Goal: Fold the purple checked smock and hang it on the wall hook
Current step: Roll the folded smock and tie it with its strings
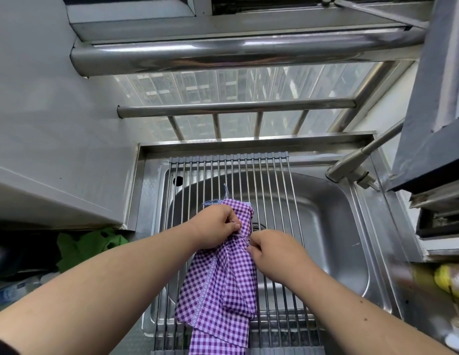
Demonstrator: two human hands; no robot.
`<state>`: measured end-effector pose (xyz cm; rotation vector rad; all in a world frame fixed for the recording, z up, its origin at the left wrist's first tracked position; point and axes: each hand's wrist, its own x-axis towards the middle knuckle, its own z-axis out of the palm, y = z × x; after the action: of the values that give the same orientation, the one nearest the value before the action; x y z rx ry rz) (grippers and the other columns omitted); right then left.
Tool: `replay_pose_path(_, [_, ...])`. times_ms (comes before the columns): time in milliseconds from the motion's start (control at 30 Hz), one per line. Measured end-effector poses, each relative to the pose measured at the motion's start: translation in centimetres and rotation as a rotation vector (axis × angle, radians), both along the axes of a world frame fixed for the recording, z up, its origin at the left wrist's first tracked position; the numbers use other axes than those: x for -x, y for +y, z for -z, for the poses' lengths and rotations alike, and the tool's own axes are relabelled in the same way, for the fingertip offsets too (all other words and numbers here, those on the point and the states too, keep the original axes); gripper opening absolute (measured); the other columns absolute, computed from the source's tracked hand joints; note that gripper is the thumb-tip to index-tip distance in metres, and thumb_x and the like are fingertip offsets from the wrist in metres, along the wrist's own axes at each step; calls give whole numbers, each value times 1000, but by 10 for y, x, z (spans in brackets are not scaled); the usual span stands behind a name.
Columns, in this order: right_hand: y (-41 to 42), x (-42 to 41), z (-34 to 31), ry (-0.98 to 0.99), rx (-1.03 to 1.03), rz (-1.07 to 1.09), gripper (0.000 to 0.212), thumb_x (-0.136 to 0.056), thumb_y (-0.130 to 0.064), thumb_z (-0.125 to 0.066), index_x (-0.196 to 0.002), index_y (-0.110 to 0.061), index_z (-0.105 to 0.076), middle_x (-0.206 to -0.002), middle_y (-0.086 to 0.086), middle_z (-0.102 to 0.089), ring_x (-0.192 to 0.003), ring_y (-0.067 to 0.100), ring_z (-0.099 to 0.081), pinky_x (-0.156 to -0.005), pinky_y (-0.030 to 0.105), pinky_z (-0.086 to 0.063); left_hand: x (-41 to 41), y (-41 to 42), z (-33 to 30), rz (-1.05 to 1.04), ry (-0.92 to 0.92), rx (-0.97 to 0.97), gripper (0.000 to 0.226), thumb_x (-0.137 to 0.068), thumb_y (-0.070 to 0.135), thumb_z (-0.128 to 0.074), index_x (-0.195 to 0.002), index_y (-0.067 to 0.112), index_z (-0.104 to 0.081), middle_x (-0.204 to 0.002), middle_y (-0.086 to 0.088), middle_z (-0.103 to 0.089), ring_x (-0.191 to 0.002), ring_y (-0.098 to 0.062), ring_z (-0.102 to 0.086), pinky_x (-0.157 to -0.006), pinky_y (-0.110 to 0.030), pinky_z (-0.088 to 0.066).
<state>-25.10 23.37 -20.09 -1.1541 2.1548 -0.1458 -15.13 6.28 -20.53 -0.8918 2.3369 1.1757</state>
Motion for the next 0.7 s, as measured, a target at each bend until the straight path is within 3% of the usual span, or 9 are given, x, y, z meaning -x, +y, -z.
replay_pose_path(133, [2, 0, -2, -40, -37, -46, 26, -100, -34, -54, -77, -21, -53, -77, -5, -62, -74, 12, -58, -61, 33, -45, -2, 3, 0, -15, 28, 43, 12, -105, 26, -60, -98, 19, -66, -101, 13, -68, -95, -6, -65, -93, -34, -56])
replay_pose_path(233, [2, -6, -1, -35, -54, -98, 24, -99, -30, -53, -77, -19, -55, -76, -4, -61, -72, 13, -57, -59, 32, -45, -6, 5, 0, -38, 44, 55, 15, -106, 26, -58, -92, 24, -64, -97, 13, -68, -90, -6, -66, -89, -35, -57])
replay_pose_path(367, [7, -4, 3, -33, -94, -171, 24, -98, -30, -54, -76, -20, -55, -76, -6, -61, -74, 15, -58, -62, 33, -44, -9, 14, 1, -84, 54, 26, 15, -106, 26, -58, -92, 24, -64, -97, 15, -66, -89, 0, -62, -83, -25, -53])
replay_pose_path(467, [10, 1, 4, 31, -151, -264, 34, -102, -39, -53, -72, -23, -51, -77, -11, -58, -86, 19, -56, -83, 37, -45, -11, 20, -1, -97, 56, -53, 15, -106, 26, -59, -96, 19, -68, -94, 16, -68, -86, 2, -63, -76, -18, -48])
replay_pose_path(533, [9, 3, 5, 105, -159, -313, 31, -105, -48, -50, -82, -30, -60, -92, -13, -58, -101, 20, -54, -99, 44, -43, -13, 22, -2, -117, 72, -154, 15, -104, 26, -63, -94, 19, -72, -91, 12, -75, -85, 1, -68, -84, -23, -53])
replay_pose_path(633, [6, 2, 4, 135, -154, -282, 30, -104, -52, -49, -112, -37, -74, -114, -7, -57, -113, 20, -49, -106, 47, -41, -14, 23, -1, -133, 97, -238, 10, -101, 24, -68, -94, 21, -74, -94, 9, -79, -90, -2, -72, -94, -32, -57])
replay_pose_path(700, [4, 0, 6, 126, -117, -234, 29, -102, -50, -50, -112, -35, -73, -114, -5, -56, -113, 20, -51, -105, 46, -43, -12, 23, 2, -124, 103, -223, 6, -99, 24, -70, -94, 22, -73, -94, 11, -79, -91, -3, -72, -95, -33, -57])
